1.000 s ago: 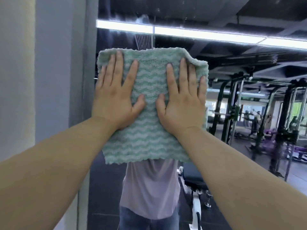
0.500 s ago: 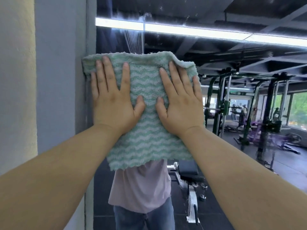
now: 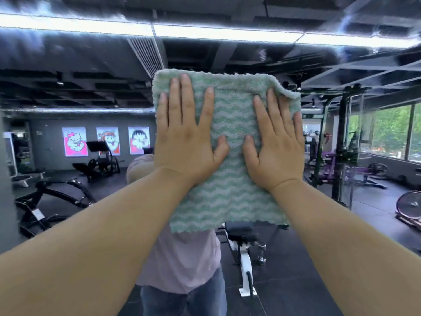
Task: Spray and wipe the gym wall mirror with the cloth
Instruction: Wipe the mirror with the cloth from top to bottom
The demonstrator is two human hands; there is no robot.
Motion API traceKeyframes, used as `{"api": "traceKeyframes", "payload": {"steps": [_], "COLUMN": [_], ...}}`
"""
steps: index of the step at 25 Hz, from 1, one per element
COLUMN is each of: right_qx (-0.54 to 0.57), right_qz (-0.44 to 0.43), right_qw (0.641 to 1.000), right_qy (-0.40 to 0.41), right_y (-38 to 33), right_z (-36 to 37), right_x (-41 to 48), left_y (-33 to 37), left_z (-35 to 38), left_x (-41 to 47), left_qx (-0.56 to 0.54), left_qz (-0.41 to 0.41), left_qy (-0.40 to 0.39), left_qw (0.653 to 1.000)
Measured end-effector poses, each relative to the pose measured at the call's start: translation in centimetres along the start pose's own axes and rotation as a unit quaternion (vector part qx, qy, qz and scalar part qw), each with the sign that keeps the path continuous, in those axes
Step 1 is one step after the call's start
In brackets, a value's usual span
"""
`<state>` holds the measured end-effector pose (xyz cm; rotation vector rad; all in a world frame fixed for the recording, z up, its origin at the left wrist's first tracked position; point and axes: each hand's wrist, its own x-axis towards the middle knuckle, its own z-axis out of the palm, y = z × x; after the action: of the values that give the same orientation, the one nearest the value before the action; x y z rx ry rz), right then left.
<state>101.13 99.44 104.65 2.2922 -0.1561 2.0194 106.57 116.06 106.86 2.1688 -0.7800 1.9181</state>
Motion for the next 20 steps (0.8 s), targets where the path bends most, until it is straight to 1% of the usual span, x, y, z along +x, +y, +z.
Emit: {"api": "traceKeyframes", "payload": {"steps": [3,5,7,9,14,16,20], "right_qx": [-0.001,-0.004,-0.004,-0.007,-0.025,-0.022,-0.018], "right_qz": [0.030,0.048,0.059,0.058,0.085,0.077,0.027], "right_qw": [1.000,0.999,0.998,0.998,0.996,0.997,0.999], "right_qy": [0.003,0.003,0.004,0.003,-0.014,-0.018,-0.032], "right_y": [6.0,8.7,9.7,9.8,7.4,4.4,-3.6], "right_z": [-0.8,-1.2,-1.3,-1.2,-0.8,-0.4,0.7], "right_x": [-1.9,-2.9,-3.5,-3.6,-3.6,-3.5,-2.9], "left_y": [5.9,9.1,10.9,11.2,8.1,5.1,-2.7], "left_z": [1.2,1.9,2.4,2.6,2.0,1.5,0.1], "left_x": [1.1,1.6,1.7,1.7,0.8,-0.2,-3.0], "left_qx": [-0.003,-0.009,-0.006,-0.001,-0.007,-0.002,0.017], "left_qz": [0.029,0.053,0.068,0.076,0.092,0.077,0.036], "left_qy": [0.003,0.004,0.007,0.011,0.014,0.017,0.018], "left_qw": [1.000,0.999,0.998,0.997,0.996,0.997,0.999]}}
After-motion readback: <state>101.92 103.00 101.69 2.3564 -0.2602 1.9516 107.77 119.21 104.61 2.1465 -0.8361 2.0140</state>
